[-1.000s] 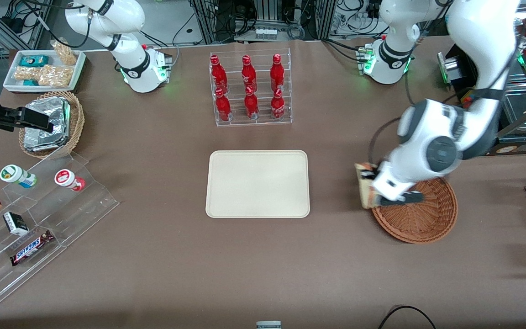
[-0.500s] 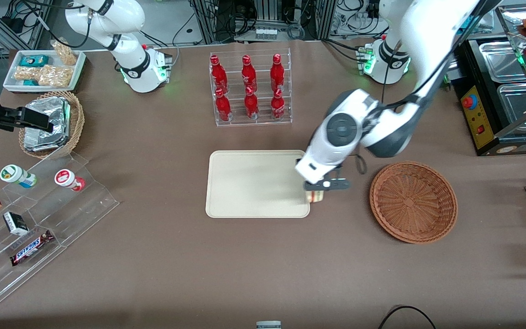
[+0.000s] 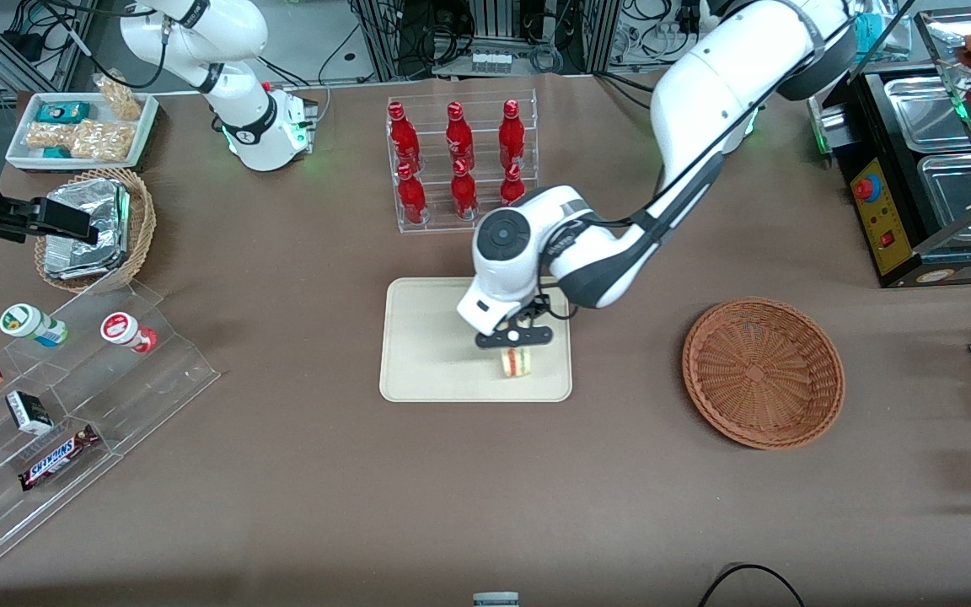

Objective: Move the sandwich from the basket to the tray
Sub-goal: 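Carry the sandwich with the left gripper over the cream tray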

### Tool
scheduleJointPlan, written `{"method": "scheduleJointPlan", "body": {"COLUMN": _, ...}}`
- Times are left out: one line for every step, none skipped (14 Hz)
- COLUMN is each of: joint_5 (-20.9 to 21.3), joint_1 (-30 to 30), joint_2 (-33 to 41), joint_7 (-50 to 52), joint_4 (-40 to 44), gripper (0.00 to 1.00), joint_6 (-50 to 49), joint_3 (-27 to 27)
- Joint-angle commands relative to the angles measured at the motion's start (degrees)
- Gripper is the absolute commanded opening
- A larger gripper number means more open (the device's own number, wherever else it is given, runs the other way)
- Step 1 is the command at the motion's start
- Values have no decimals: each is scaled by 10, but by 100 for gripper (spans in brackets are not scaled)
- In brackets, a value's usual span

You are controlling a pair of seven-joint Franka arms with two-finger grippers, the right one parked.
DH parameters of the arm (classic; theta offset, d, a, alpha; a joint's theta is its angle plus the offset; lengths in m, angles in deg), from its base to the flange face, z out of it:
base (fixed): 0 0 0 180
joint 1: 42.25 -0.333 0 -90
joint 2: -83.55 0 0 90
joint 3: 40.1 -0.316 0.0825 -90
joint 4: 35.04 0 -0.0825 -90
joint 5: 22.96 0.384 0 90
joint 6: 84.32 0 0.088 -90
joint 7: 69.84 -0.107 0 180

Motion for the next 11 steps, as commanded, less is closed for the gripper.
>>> {"method": "scheduleJointPlan", "body": {"joint_5": 14, "joint_1": 33, "joint_2": -34, "joint_7": 10, "joint_4": 51, "gripper": 31, "joint_6": 5, "joint_3": -4}}
{"method": "scheduleJointPlan", "body": {"joint_5": 14, "joint_1": 34, "joint_2": -39, "joint_7": 10, "joint_4": 52, "gripper": 33, "joint_6": 10, "joint_3": -5}}
{"method": "scheduleJointPlan", "body": {"joint_5": 14, "joint_1": 35, "joint_2": -40, "joint_7": 10, "joint_4": 52, "gripper": 37, "joint_6": 11, "joint_3": -5}}
{"method": "scheduleJointPlan", "body": {"joint_5": 14, "joint_1": 35, "joint_2": -41, "joint_7": 10, "joint_4": 52, "gripper": 40, "joint_6": 12, "joint_3": -4}}
{"method": "scheduleJointPlan", "body": {"joint_5": 14, "joint_1": 37, "joint_2": -42, "joint_7": 10, "joint_4": 52, "gripper": 44, "joint_6": 12, "joint_3": -5}}
{"method": "scheduleJointPlan", "body": {"joint_5": 14, "joint_1": 38, "joint_2": -45, "joint_7": 11, "joint_4": 52, "gripper": 53, "joint_6": 12, "joint_3": -5}}
{"method": "scheduleJointPlan", "body": {"joint_5": 14, "joint_1": 38, "joint_2": -47, "joint_7": 10, "joint_4": 52, "gripper": 75, "joint_6": 17, "joint_3": -5}}
{"method": "scheduleJointPlan", "body": {"joint_5": 14, "joint_1": 38, "joint_2": -47, "joint_7": 11, "joint_4": 52, "gripper": 100, "joint_6": 24, "joint_3": -11}}
{"method": "scheduleJointPlan", "body": {"joint_5": 14, "joint_1": 38, "joint_2": -45, "joint_7": 11, "joint_4": 52, "gripper": 100, "joint_6": 24, "joint_3": -19}}
{"method": "scheduleJointPlan", "body": {"joint_5": 14, "joint_1": 38, "joint_2": -45, "joint_7": 11, "joint_4": 52, "gripper": 100, "joint_6": 24, "joint_3": -21}}
{"method": "scheduleJointPlan", "body": {"joint_5": 13, "joint_1": 38, "joint_2": -42, "joint_7": 11, "joint_4": 52, "gripper": 100, "joint_6": 24, "joint_3": -28}}
